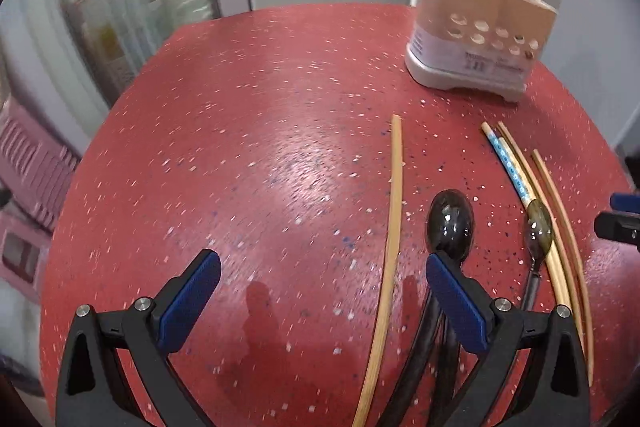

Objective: Organize utensils
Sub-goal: 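Open both tools and move back over the remaining utensils, then grasp a wooden chopstick with the right tool while the left tool grasps another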

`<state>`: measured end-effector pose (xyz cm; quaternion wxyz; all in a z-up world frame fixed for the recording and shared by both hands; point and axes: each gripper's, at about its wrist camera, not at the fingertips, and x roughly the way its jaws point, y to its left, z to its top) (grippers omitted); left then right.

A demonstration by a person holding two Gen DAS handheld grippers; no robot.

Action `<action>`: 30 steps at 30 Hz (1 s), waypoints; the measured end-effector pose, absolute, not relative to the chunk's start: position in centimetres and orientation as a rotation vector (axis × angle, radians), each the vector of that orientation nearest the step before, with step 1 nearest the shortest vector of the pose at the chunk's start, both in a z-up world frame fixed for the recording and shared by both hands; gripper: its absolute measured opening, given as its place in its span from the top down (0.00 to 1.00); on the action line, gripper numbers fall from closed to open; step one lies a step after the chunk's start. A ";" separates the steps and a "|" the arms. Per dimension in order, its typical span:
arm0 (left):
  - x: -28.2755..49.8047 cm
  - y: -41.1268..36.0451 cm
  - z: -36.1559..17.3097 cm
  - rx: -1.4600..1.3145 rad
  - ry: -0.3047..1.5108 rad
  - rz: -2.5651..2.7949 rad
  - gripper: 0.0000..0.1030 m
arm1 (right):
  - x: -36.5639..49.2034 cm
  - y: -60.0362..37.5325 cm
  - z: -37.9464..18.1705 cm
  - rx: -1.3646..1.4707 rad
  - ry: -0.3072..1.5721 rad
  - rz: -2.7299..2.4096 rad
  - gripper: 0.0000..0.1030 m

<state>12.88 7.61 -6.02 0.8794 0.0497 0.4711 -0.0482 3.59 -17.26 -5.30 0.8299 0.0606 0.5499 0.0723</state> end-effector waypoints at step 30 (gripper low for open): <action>17.3 3.9 -6.0 0.207 1.147 -0.304 0.21 | 8.0 -11.8 -6.6 -0.128 1.266 0.184 0.82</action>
